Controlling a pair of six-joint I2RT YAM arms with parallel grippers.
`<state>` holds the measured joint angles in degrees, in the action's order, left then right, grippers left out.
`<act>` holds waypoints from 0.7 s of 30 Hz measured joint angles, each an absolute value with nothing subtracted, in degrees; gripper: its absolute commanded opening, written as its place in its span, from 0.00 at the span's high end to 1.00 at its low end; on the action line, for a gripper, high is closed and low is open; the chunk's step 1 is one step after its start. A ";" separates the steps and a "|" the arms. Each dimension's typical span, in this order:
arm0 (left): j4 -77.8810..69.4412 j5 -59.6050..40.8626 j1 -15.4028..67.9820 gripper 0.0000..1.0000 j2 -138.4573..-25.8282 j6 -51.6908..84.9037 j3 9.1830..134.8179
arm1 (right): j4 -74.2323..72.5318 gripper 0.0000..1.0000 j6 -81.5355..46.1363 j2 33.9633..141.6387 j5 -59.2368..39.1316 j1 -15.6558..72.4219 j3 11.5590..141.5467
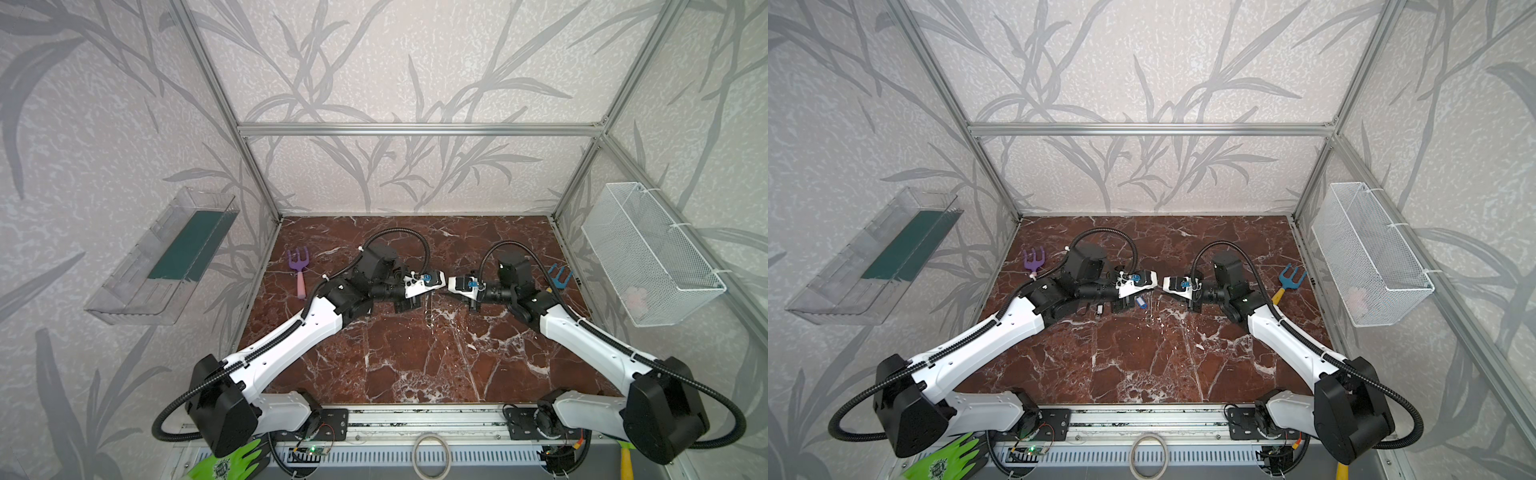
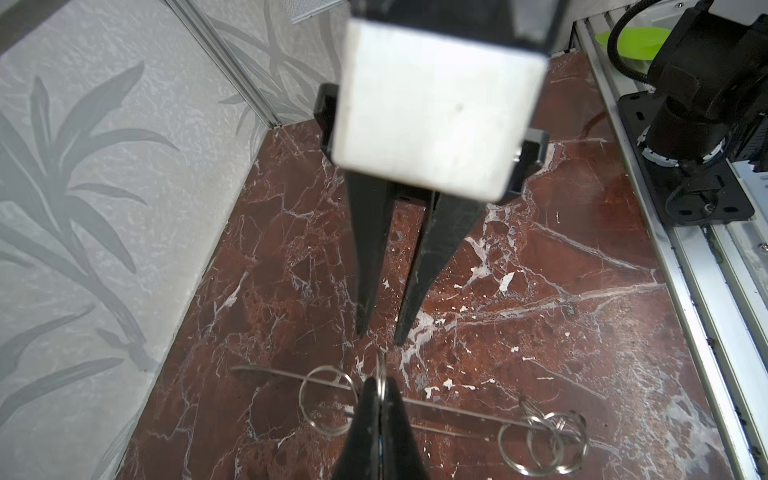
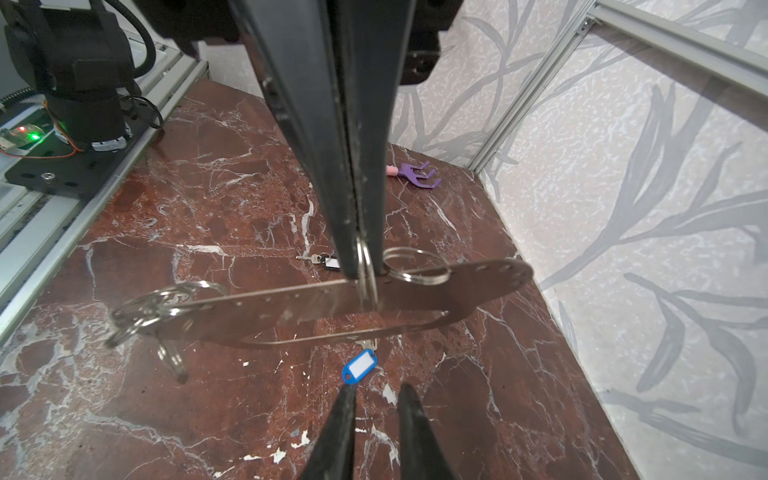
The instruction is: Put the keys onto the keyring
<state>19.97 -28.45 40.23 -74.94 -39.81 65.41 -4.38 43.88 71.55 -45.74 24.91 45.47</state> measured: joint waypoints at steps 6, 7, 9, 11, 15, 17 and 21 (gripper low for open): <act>26.39 -26.98 40.84 1.00 -77.08 -41.01 68.88 | -7.64 0.79 40.53 70.50 -47.70 24.91 44.82; 27.07 -26.83 40.95 1.00 -77.25 -41.19 69.28 | -8.32 0.79 39.92 70.46 -48.21 24.91 44.71; 27.88 -26.46 41.21 1.00 -77.32 -41.52 69.65 | -9.80 0.79 38.79 70.43 -49.19 24.93 44.36; 28.60 -26.09 41.47 1.00 -77.34 -41.60 70.06 | -10.46 0.79 38.17 70.43 -50.13 24.97 44.14; 29.50 -25.32 41.76 1.00 -77.43 -41.63 71.00 | -10.63 0.79 37.52 70.43 -51.86 25.21 43.99; 29.91 -24.99 41.95 1.00 -77.65 -41.65 71.68 | -10.63 0.79 37.47 70.43 -52.60 25.34 43.99; 30.02 -24.69 42.24 1.00 -77.78 -41.76 72.07 | -10.66 0.79 37.26 70.43 -53.12 25.85 43.99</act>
